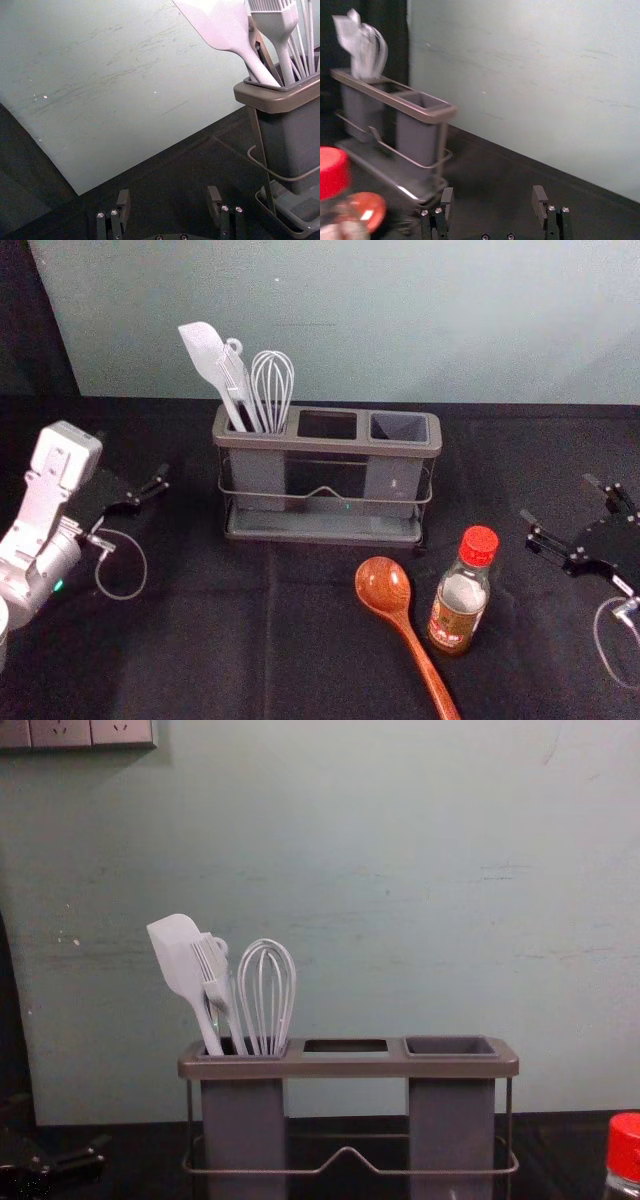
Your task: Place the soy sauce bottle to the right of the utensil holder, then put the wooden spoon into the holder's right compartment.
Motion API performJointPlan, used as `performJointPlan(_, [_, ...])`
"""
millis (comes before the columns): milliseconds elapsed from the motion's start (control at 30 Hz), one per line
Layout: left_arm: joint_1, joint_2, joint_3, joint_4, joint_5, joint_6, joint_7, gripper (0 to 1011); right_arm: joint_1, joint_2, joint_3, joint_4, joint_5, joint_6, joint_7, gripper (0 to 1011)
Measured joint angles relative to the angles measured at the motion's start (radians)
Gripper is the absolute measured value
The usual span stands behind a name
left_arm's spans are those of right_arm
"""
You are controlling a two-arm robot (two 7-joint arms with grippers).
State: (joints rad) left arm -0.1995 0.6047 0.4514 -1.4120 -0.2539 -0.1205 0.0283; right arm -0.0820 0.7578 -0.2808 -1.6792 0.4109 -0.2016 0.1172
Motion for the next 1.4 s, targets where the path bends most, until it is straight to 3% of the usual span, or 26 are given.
performJointPlan(100, [0.000,0.000,0.000,0.000,0.000,0.000,0.000,1005,-0.068,0.028,0.046,-0.048,0.096,-0.021,0.075,1003])
performJointPlan(267, [0.000,0.000,0.000,0.000,0.000,0.000,0.000,1005,-0.117,0.035,0.089,-0.080,0.172,-0.049,0.128,1003])
performJointPlan(433, [0.000,0.000,0.000,0.000,0.000,0.000,0.000,1005,-0.140,0.018,0.122,-0.104,0.230,-0.083,0.171,1003])
performJointPlan(633, [0.000,0.000,0.000,0.000,0.000,0.000,0.000,1005,-0.138,-0.006,0.132,-0.133,0.284,-0.095,0.232,1002])
performJointPlan(900, [0.000,0.000,0.000,0.000,0.000,0.000,0.000,1005,-0.145,-0.021,0.124,-0.173,0.313,-0.077,0.286,1002])
performJointPlan(1400, [0.000,0.000,0.000,0.000,0.000,0.000,0.000,1005,-0.167,-0.049,0.105,-0.192,0.301,-0.043,0.346,1002])
